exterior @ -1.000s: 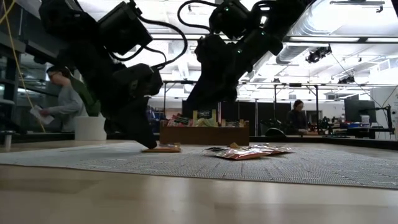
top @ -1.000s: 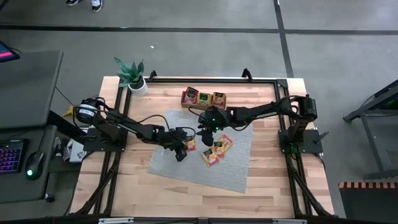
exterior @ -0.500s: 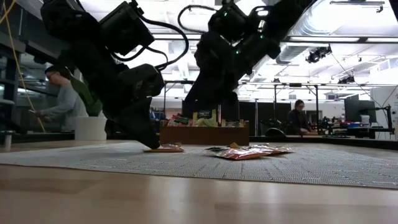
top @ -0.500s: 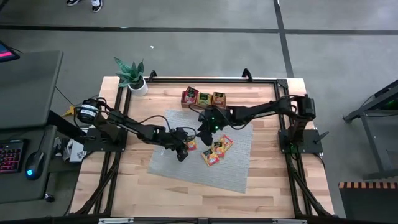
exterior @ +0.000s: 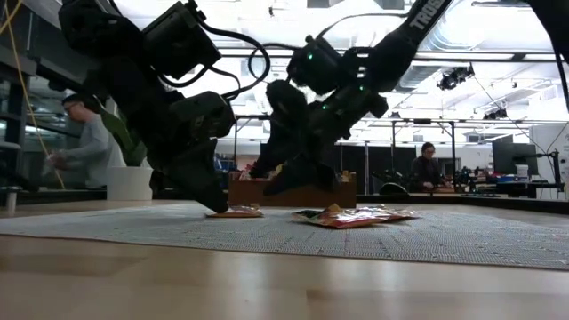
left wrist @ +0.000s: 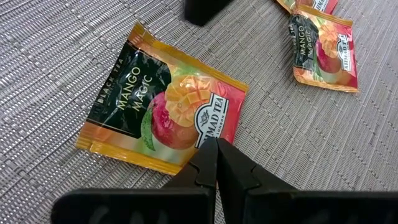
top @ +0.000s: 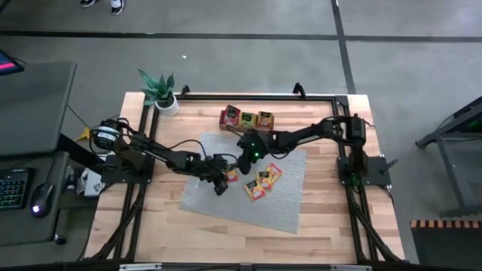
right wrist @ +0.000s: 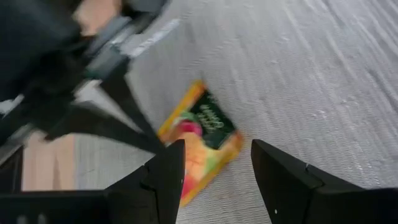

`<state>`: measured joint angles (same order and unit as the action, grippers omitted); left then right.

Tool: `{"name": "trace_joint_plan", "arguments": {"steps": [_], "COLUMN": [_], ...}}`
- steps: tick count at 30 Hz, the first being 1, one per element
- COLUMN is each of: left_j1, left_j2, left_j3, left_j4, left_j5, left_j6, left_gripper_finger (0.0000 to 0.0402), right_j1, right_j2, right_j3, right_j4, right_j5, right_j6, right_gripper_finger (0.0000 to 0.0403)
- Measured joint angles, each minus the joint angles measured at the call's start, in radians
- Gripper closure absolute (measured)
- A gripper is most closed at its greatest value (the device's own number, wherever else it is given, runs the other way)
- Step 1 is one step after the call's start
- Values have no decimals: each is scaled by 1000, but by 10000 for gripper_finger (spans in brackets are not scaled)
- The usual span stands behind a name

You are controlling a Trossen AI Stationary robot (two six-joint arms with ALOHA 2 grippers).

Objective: Pick & Place Tea
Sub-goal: Put the orange tea bag into the right section of the wooden organizer

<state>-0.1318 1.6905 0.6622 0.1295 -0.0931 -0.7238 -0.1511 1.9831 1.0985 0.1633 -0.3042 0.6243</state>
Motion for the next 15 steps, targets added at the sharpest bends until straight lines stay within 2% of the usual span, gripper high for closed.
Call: {"name": "trace_joint_plan", "arguments": {"steps": [7, 15], "left_j1": [0, 0], "left_j2": [0, 0], "left_j3": [-1, -1], "left_j4": [2, 3], "left_j5": [1, 5], "left_j6": [-6, 6], "left_gripper_finger": [402, 402], "right_j1": [-8, -8], "right_j2": [37, 43], "right_j3": [0, 0], "right_j4": [33, 35], "right_j5": [13, 5], "right_j6": [120, 135], "right_gripper_finger": [223, 223]}}
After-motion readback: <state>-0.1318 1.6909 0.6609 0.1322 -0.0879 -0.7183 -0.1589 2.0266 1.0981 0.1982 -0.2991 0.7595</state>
